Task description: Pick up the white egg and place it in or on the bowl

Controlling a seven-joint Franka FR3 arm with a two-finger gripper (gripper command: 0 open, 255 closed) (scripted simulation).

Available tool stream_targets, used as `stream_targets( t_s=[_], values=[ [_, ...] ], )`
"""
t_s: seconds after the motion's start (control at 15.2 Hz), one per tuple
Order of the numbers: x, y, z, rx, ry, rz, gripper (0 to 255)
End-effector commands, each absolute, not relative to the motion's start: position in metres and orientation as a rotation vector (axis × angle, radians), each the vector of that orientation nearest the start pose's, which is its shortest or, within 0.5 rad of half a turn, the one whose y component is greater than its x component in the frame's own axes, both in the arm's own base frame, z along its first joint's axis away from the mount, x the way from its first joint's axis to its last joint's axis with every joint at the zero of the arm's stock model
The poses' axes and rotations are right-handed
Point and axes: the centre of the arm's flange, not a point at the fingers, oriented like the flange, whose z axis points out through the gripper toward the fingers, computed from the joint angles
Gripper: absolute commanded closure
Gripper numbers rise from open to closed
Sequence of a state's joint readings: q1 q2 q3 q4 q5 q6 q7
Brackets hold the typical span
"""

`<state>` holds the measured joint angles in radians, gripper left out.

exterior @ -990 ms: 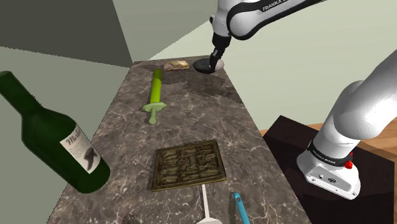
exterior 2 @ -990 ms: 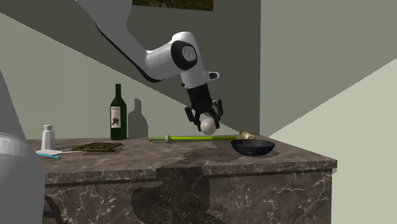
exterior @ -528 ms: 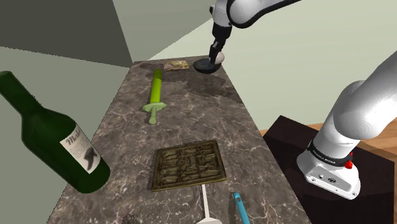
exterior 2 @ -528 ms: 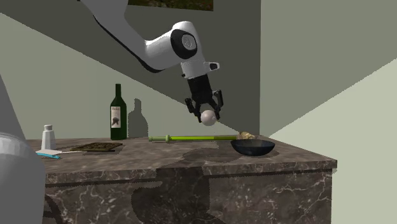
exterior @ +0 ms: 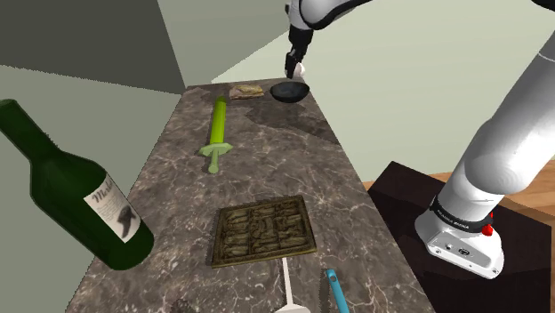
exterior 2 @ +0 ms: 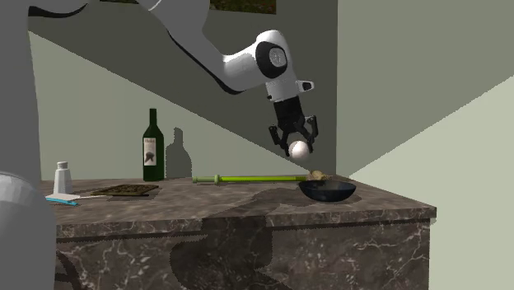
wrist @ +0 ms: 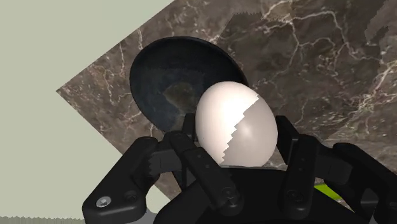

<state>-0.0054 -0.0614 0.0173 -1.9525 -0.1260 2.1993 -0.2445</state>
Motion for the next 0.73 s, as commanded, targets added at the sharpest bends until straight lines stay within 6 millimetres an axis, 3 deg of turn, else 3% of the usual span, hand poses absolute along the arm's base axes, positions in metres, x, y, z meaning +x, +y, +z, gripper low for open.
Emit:
stream_targets(
  t_s=[0.0, 0.2, 0.26, 0.66],
  values=[
    [0.591, -0.015, 0.536, -3.214, -0.512, -0.482, 255],
    [0.623, -0.037, 0.536, -3.214, -0.512, -0.482, 255],
    [0.642, -0.051, 0.536, -3.214, -0.512, -0.482, 255],
    [0.642, -0.051, 0.505, -3.214, -0.512, -0.482, 255]
  ],
)
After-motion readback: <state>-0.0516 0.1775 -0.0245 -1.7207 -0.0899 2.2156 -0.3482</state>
